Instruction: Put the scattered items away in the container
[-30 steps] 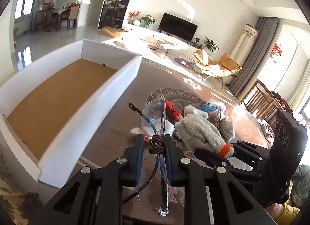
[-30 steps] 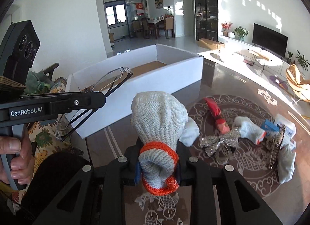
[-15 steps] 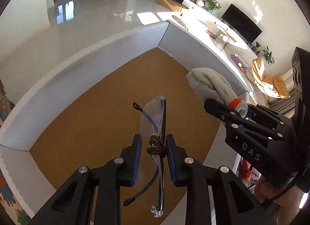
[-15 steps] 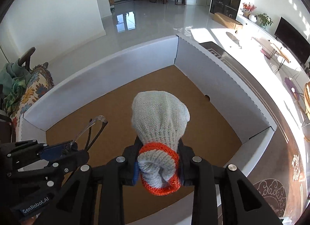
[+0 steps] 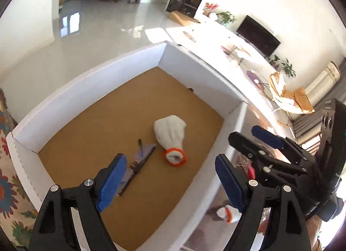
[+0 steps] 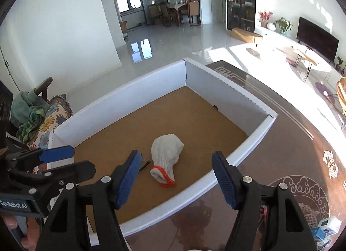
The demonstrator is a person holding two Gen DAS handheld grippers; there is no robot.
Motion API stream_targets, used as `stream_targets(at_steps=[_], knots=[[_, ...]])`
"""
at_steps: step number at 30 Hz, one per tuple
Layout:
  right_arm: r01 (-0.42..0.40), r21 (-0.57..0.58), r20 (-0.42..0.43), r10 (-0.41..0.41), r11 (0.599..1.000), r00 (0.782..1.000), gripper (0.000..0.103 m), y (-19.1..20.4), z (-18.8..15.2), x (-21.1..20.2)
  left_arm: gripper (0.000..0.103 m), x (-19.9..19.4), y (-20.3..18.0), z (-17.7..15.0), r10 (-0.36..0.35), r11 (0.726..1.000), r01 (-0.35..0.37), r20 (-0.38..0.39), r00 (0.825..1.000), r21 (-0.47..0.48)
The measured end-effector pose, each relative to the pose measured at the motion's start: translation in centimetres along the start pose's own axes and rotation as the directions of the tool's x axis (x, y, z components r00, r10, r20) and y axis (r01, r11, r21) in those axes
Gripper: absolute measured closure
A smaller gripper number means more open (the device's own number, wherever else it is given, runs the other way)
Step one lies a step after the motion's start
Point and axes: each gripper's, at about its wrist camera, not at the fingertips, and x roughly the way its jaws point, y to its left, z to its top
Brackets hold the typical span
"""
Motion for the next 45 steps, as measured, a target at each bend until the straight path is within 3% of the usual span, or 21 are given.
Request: stream_targets(at_steps=[3,6,8,10,12,13,15,16,17,20,23,27,32,45], knots=[[0.079,0.069,0.106,-0.086,0.994,0.991,0.034,-1.3,-9.1,-7.9,0.000,-2.4,-6.9,-6.2,-0.120,0.978,0.119,-0.006,0.993,0.174],[0.245,0.152,0.129,-0.265,0.957,0.955,0.034,-3.3,-20.0,-13.7,0.000,-1.1,-12.1,-14.2,-0.174,0.938,0.189,-0.078,0.982,0.289],[0.344,0.221,0.065,-0.365,0.913,0.929,0.034,-5.7,-26.3,-15.8,0.000,1.4,-14.3,-19.2,-0.157,0.924,0.198,-0.146,0.977,0.327],[0.419,0.272,-0.024,-0.430,0.866,0.903,0.034,-7.9,-31.1,-16.4,0.000,4.7,-16.3,-23.1,-0.093,0.917,0.173,-0.229,0.969,0.359],[0.449,0.298,-0.074,-0.448,0.842,0.891,0.034,-10.1,-33.8,-17.1,0.000,7.3,-17.5,-25.7,-0.027,0.907,0.123,-0.235,0.972,0.404],[0.467,0.300,-0.090,-0.462,0.832,0.882,0.034,-11.3,-34.5,-17.5,0.000,8.3,-17.9,-26.6,0.009,0.898,0.091,-0.226,0.974,0.431],[0.507,0.300,-0.123,-0.494,0.808,0.861,0.034,-12.6,-35.3,-17.3,0.000,8.9,-19.5,-28.4,0.079,0.849,0.012,-0.149,0.986,0.529],[0.519,0.304,-0.140,-0.502,0.799,0.854,0.034,-13.1,-35.7,-17.1,0.000,9.1,-20.0,-28.7,0.066,0.840,0.028,-0.153,0.986,0.542],[0.525,0.309,-0.167,-0.499,0.793,0.851,0.034,-13.7,-36.0,-16.4,0.000,9.4,-20.3,-28.7,0.060,0.838,0.041,-0.166,0.984,0.545],[0.475,0.405,-0.153,-0.454,0.781,0.878,0.029,-15.1,-36.2,-16.7,0.000,10.7,-21.3,-27.2,0.081,0.841,0.033,-0.187,0.979,0.540],[0.506,0.378,-0.172,-0.478,0.775,0.861,0.028,-14.6,-35.9,-16.3,0.000,13.1,-22.7,-25.0,0.115,0.841,0.032,-0.237,0.965,0.540],[0.489,0.391,-0.168,-0.462,0.780,0.871,0.025,-15.1,-35.7,-16.1,0.000,15.0,-24.3,-23.5,0.077,0.811,0.074,-0.231,0.970,0.581],[0.490,0.391,-0.168,-0.463,0.779,0.870,0.025,-15.0,-35.6,-15.9,0.000,15.2,-24.0,-23.6,-0.042,0.779,0.114,-0.130,0.991,0.617],[0.493,0.390,-0.170,-0.465,0.778,0.869,0.025,-14.6,-36.0,-15.5,0.000,15.3,-24.0,-23.7,-0.058,0.773,0.118,-0.116,0.992,0.623]])
